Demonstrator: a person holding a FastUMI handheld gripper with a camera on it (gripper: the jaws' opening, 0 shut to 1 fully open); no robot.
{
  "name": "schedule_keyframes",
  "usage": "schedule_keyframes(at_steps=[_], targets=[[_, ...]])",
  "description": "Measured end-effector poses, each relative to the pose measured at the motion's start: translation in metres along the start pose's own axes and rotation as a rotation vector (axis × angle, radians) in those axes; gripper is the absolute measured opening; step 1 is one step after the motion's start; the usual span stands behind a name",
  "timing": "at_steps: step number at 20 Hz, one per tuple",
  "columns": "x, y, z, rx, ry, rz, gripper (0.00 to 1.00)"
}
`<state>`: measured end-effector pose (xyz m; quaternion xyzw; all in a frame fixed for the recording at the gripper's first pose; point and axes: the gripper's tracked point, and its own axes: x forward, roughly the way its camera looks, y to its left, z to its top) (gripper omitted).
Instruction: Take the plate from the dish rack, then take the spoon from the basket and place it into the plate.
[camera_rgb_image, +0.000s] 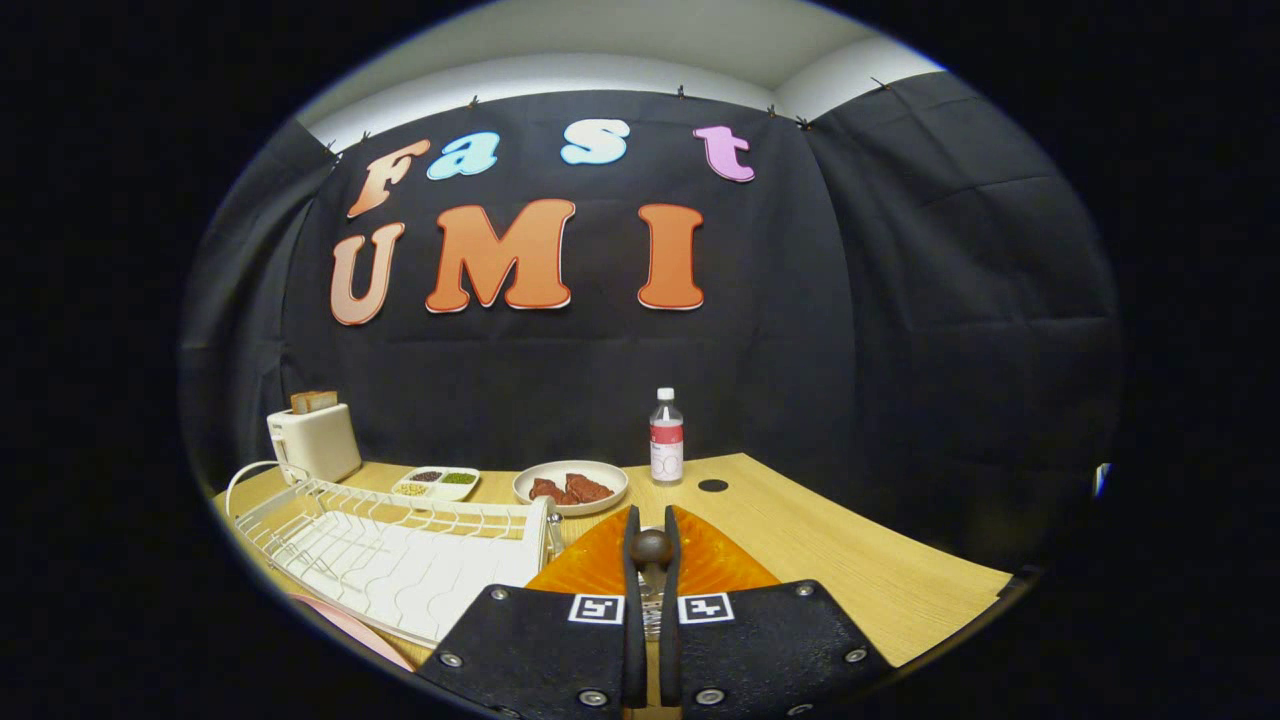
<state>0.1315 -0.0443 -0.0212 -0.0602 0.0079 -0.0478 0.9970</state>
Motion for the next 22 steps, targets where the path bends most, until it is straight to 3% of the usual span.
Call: schedule_keyframes(at_steps=[12,22], targets=[[-0.085,0.043,0.061,-0.029,-0.095,0.081,0.05],[-0.17,0.127,0.032,0.002,-0.053,0.245,0.05]])
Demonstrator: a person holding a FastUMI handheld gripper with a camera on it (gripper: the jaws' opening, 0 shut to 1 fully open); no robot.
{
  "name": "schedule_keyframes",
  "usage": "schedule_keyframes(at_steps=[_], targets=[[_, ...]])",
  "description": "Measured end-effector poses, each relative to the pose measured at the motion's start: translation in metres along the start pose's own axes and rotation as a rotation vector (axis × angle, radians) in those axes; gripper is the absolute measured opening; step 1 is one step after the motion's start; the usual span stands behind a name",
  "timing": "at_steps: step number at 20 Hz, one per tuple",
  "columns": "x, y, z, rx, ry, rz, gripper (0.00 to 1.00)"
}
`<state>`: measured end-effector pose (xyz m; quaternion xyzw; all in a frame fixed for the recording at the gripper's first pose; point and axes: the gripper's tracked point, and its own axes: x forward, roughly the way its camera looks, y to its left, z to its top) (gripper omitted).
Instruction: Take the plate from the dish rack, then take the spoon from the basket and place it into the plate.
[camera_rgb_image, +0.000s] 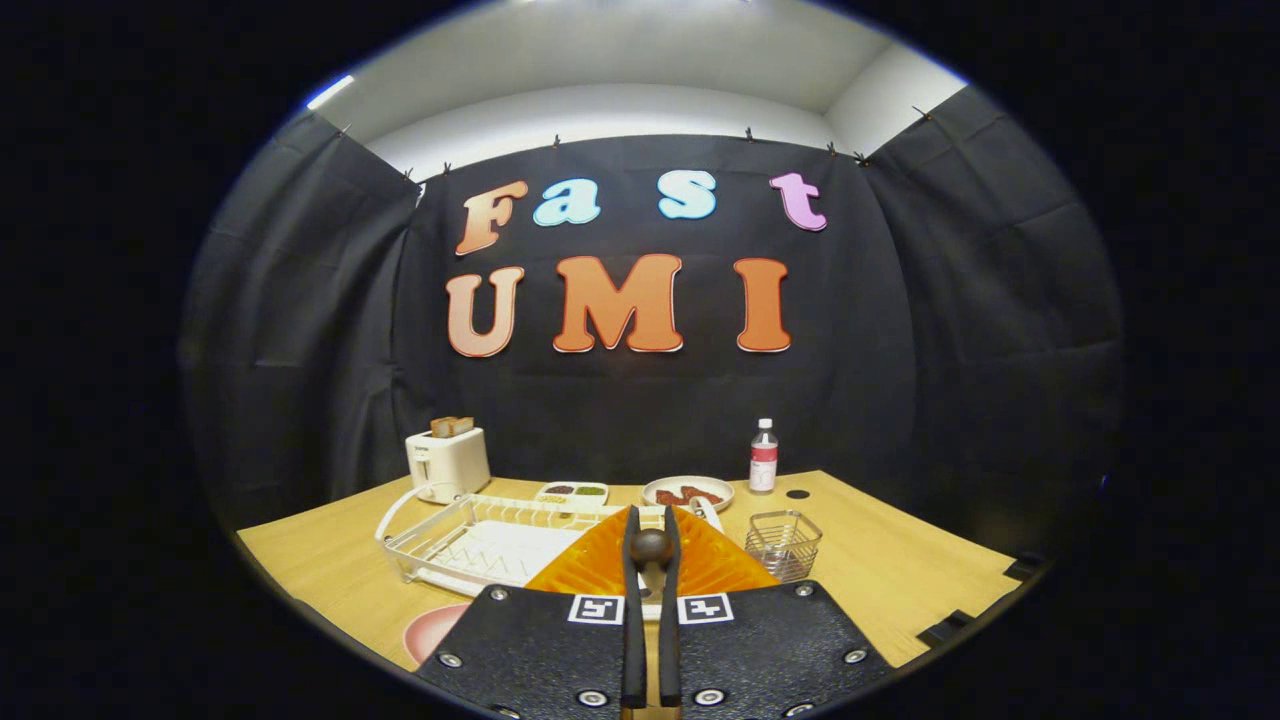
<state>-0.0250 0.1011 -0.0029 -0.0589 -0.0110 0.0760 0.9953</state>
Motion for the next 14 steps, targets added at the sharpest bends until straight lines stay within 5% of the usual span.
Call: schedule_keyframes(at_steps=[14], targets=[[0.003,0.107,-0.08,0.039,0.102,0.192,0.05]])
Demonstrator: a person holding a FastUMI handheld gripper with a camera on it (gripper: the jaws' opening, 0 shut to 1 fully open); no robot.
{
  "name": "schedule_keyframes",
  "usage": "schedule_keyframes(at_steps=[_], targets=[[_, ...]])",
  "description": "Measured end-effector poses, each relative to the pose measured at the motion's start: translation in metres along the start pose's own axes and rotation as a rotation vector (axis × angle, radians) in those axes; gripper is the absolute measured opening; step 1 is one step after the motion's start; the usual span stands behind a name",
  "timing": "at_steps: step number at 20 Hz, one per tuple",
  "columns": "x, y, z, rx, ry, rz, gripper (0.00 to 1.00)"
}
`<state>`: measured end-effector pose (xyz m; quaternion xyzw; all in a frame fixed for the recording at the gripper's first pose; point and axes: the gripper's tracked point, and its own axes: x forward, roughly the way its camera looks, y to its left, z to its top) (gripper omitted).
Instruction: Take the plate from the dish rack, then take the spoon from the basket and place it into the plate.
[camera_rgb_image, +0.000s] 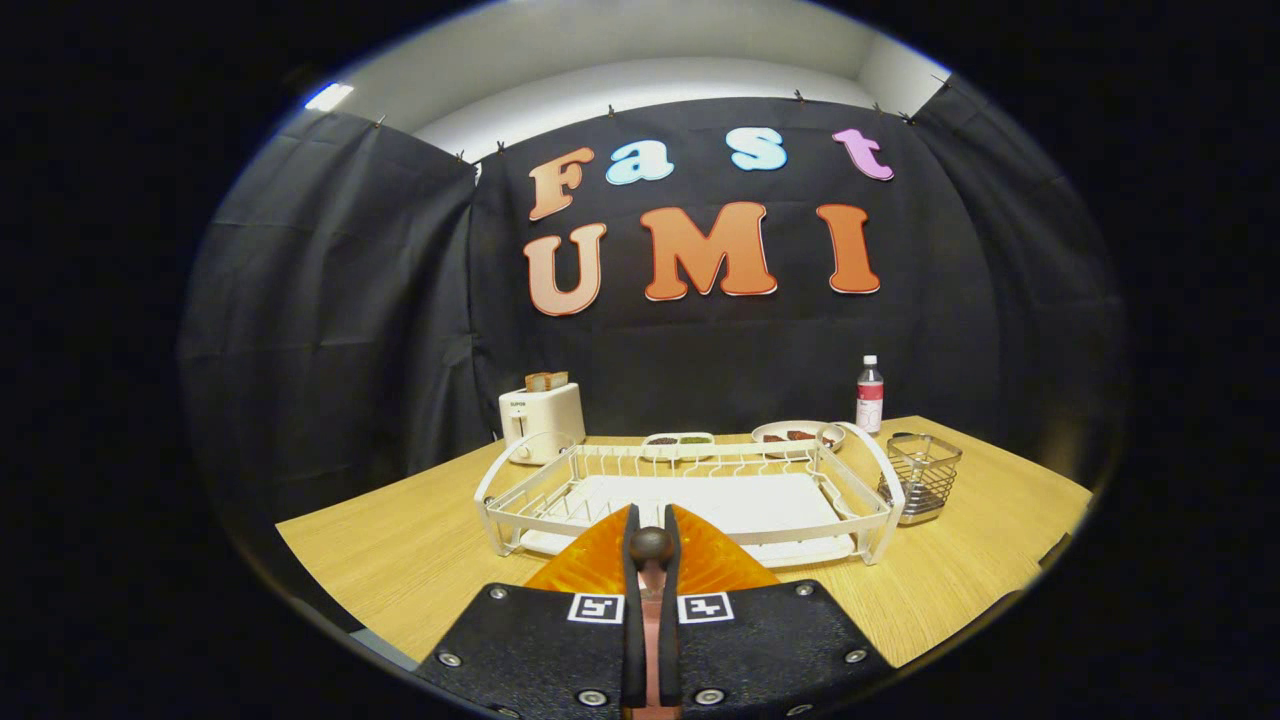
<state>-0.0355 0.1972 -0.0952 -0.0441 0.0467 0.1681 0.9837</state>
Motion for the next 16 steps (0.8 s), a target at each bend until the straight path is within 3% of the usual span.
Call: schedule_keyframes(at_steps=[6,12,16], targets=[[0.004,0.003,-0.013,0.003,0.021,0.014,0.05],[0.0,-0.002,-0.041,0.007,0.126,0.005,0.2],[-0.001,-0.006,-0.036,0.01,0.114,0.006,0.66]])
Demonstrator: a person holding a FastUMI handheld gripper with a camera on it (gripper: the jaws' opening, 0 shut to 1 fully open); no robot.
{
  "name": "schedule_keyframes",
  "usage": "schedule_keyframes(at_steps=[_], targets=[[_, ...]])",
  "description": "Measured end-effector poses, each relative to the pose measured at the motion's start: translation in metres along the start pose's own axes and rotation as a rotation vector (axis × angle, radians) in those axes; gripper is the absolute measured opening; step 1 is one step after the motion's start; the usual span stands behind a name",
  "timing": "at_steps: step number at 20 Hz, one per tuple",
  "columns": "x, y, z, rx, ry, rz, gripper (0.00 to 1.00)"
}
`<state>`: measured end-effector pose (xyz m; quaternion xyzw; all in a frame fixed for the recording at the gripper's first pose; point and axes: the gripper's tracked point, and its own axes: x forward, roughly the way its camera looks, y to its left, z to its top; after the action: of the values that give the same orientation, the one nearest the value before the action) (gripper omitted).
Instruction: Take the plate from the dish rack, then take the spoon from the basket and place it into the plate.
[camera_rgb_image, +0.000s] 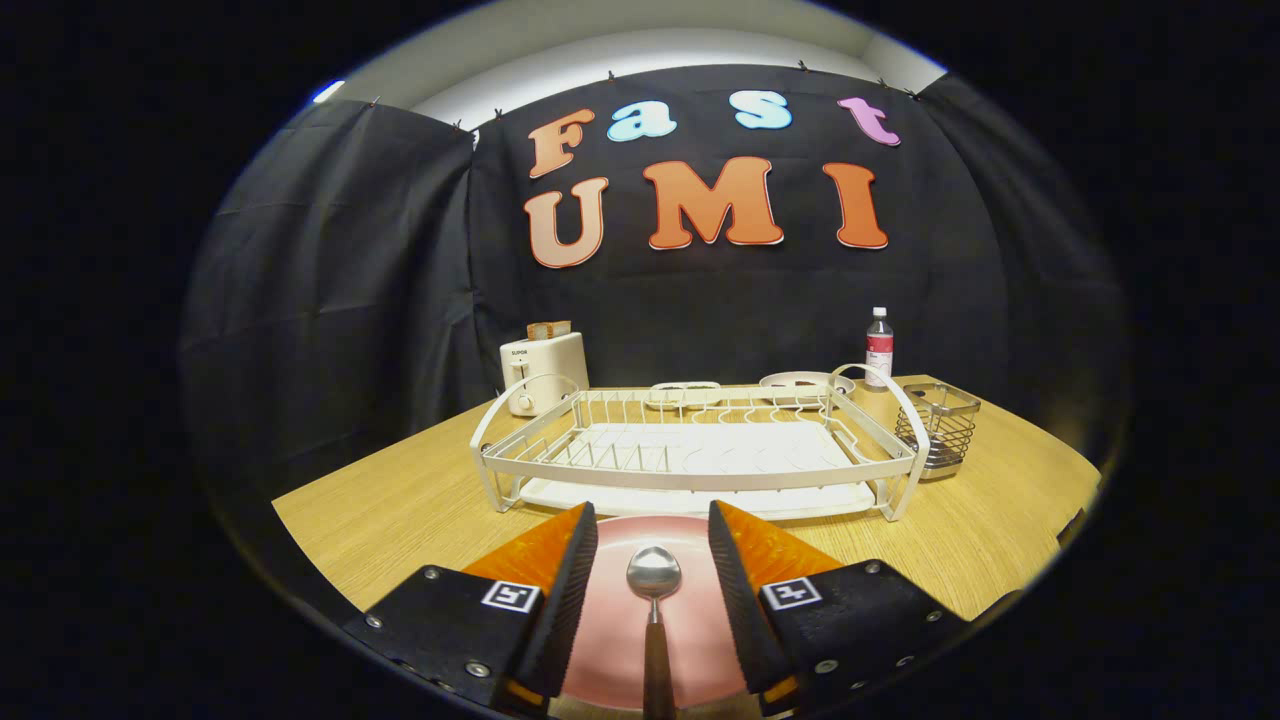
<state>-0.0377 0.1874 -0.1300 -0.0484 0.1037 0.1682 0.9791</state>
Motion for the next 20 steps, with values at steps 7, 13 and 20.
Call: schedule_keyframes(at_steps=[7,13,20], targets=[[-0.007,-0.044,0.013,0.007,-0.004,-0.066,0.97],[-0.02,-0.105,0.054,-0.028,-0.065,-0.161,0.97],[-0.038,-0.17,0.093,-0.035,-0.121,-0.255,0.97]])
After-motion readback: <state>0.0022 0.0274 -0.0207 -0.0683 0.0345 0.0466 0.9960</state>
